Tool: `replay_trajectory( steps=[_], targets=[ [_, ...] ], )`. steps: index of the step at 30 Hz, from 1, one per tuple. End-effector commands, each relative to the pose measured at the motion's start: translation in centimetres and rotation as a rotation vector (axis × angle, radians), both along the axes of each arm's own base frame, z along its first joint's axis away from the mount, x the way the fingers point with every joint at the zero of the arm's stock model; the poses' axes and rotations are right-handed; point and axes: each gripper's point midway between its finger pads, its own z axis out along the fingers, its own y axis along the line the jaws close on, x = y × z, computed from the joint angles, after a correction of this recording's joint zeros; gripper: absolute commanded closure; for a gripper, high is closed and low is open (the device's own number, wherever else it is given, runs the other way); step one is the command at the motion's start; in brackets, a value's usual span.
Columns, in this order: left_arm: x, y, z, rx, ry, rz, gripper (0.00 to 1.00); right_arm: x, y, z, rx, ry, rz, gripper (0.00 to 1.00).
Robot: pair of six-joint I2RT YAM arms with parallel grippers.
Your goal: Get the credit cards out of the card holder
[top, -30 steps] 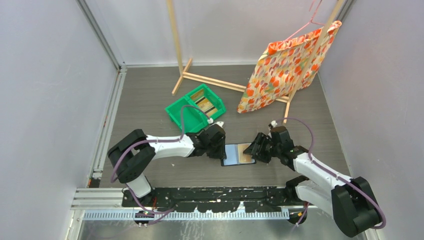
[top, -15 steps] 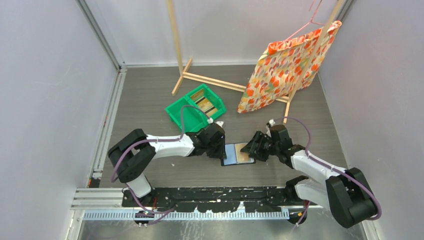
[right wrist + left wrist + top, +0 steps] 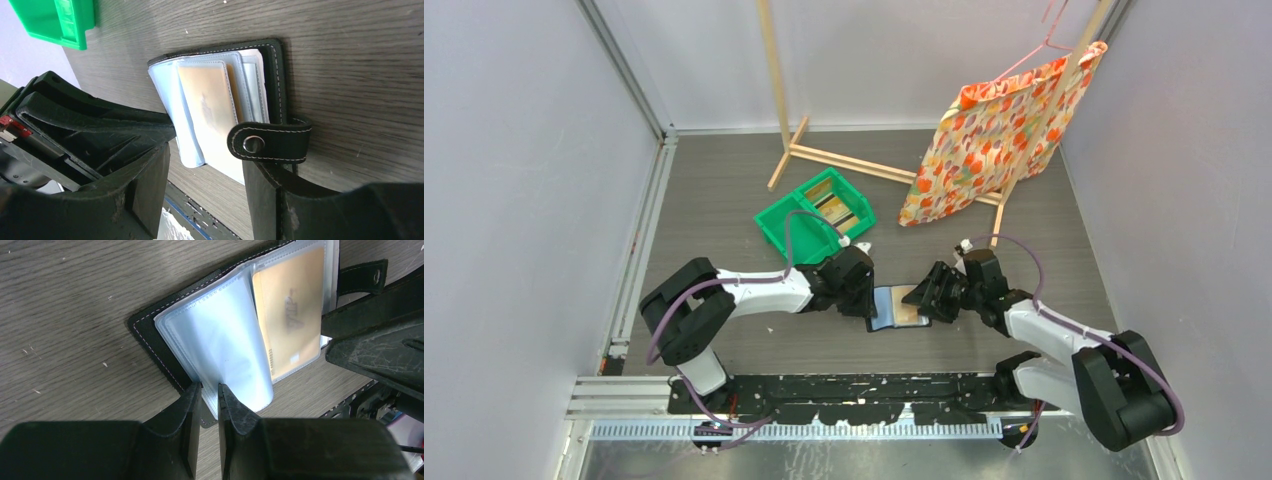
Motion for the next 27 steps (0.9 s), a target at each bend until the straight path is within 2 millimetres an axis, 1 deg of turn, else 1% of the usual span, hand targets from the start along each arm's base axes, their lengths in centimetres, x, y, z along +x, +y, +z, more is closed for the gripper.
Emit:
replay_trajectory(
  steps=[1,6,9,14,24,27],
  targets=[
    [-0.4,-0.5,-0.3,-0.023,0.014,-0.021,0.8,0.0,1.9,3.6,0.119,-0.052,0.067,0.41],
    [-0.7,-1.4,0.5,-0.062,0.01,-0.071,0.8,-0.4,1.8,3.6,0.113,-0.051,0.076,0.41],
    [-0.6,-1.1,0.7,-0.045,0.002,-0.074,0.8,-0.4,2.0,4.2,0.14,-0.063,0.084,0.4],
    [-0.5,-0.9,1.9,-0.037,-0.032,-0.113,0.8,-0.3,2.2,5.0,0.151,-0.082,0.096,0.4],
    [-0.1,0.0,4.2,-0.04,-0.103,-0.118,0.8,0.2,2.6,5.0,0.167,-0.082,0.096,0.41],
    [0.3,1.3,4.5,-0.03,-0.14,-0.085,0.79,0.1,2.8,5.1,0.175,-0.079,0.105,0.4]
  ],
)
